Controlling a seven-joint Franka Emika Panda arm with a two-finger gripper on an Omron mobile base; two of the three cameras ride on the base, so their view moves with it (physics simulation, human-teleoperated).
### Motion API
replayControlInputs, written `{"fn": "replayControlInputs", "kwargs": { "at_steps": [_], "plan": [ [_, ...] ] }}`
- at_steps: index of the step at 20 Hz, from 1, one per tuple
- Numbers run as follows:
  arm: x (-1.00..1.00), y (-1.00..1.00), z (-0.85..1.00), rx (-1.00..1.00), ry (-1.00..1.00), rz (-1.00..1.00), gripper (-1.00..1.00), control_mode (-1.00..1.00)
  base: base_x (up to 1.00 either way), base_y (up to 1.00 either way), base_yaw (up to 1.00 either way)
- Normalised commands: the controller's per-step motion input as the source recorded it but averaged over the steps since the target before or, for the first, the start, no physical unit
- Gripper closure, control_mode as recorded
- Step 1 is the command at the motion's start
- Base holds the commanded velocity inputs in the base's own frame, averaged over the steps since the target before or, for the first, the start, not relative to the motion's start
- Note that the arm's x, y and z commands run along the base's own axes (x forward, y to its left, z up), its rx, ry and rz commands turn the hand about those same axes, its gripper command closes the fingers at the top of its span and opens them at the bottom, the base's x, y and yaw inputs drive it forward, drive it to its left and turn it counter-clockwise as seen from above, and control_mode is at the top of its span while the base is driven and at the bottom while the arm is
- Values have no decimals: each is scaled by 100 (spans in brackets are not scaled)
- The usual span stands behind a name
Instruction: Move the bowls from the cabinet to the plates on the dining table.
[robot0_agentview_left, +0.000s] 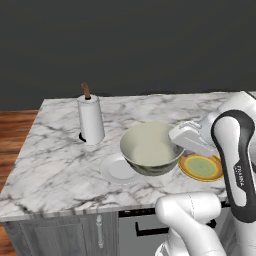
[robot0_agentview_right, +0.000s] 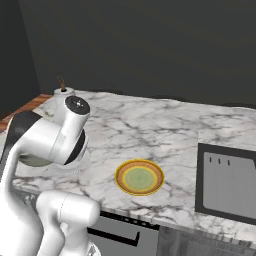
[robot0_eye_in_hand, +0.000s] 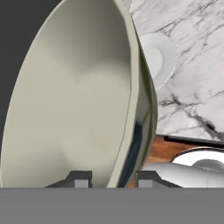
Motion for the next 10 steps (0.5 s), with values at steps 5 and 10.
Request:
{"fn": "replayControlInputs", "kwargs": {
  "at_steps": [5, 10],
  "plan": [
    [29, 6, -34, 14, 0, 1, 100, -100, 0, 0, 0],
    [32, 9, -32, 10, 0, 0, 100, -100, 0, 0, 0]
  ]
}}
